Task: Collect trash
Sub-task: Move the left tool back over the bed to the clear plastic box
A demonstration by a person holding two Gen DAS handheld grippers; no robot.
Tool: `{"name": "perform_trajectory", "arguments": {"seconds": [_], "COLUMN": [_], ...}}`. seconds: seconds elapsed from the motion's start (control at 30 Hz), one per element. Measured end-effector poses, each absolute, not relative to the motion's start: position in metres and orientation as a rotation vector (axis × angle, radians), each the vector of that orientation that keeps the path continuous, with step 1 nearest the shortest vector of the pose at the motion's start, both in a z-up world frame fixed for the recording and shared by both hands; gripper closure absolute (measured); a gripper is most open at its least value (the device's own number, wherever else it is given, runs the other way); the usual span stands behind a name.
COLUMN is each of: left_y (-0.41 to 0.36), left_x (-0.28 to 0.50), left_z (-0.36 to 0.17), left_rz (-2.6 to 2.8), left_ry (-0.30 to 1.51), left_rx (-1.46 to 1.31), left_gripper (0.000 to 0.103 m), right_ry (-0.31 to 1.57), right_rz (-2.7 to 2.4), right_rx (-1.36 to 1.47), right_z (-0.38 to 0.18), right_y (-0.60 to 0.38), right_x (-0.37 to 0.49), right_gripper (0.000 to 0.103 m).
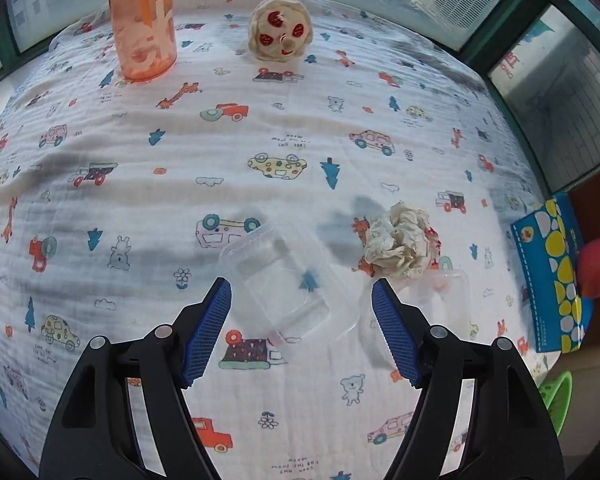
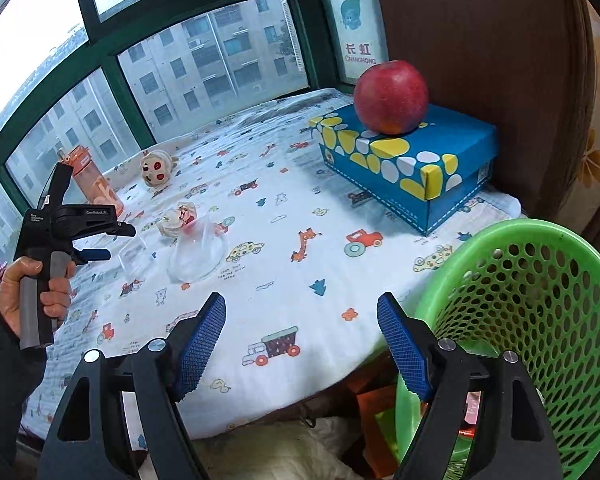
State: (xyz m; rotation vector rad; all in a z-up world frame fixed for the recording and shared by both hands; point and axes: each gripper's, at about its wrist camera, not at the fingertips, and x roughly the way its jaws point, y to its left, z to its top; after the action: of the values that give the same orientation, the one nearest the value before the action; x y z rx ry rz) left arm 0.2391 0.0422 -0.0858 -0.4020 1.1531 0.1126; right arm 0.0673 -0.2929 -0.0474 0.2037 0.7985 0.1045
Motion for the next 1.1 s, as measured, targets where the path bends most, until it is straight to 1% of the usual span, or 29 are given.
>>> {"name": "perform_trajectory", "arguments": {"seconds": [0.1,0.53,1.0,1.1], "left_y": [0.044,0.044,0.045,0.042], "left_x": [0.246,0.263,0.259,0.259], "left_z": [-0.094,-0.119,-0.116,-0.118], "left_rz": [0.133,0.22,0.217,0.22], "left_ry": [1.167,1.229,1.222,1.228], "left_rx": [-0.423,-0.427,-0.42,-0.425], "left_gripper": [0.028,0.027,0.027,0.025], "right_ry": [0.811,0.847,0.855,0.859], "right_rz": [0.12,0.168,0.188,0.189], "right_rx": [0.202,0.187,0.188,0.191], "right_z": [-0.052,-0.063,-0.067,-0.069], "right_y": [-0.286,-0.264,-0.257,-0.256], "right_x": [0.075,0.1,0.106,0.107], "right_gripper": [0.028,0.028,0.028,0.028]}}
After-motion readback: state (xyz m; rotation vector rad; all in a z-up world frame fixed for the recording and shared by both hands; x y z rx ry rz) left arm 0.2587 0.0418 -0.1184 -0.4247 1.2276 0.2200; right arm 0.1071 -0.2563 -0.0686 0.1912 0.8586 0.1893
